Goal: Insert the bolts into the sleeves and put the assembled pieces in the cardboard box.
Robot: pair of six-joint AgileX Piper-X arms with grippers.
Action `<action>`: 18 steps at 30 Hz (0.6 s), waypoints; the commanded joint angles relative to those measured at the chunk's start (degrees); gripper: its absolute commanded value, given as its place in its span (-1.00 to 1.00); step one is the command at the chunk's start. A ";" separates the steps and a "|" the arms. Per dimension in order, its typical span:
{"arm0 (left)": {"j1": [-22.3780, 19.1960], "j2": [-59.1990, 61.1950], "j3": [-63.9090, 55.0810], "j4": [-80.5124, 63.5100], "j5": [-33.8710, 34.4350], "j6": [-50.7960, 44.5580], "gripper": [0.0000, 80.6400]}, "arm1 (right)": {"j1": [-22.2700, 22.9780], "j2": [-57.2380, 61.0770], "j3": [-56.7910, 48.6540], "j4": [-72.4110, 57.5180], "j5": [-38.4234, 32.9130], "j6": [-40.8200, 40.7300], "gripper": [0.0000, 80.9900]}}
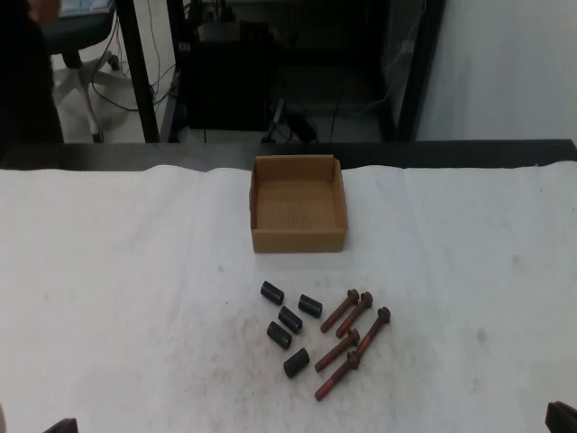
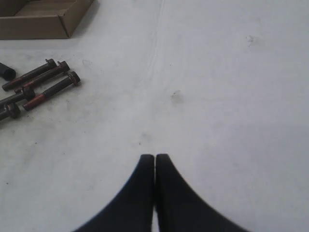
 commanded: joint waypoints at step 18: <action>0.15 0.02 -0.53 -12.48 6.53 -6.90 -0.99 | 0.12 0.00 -0.54 -11.98 -0.02 0.08 -0.98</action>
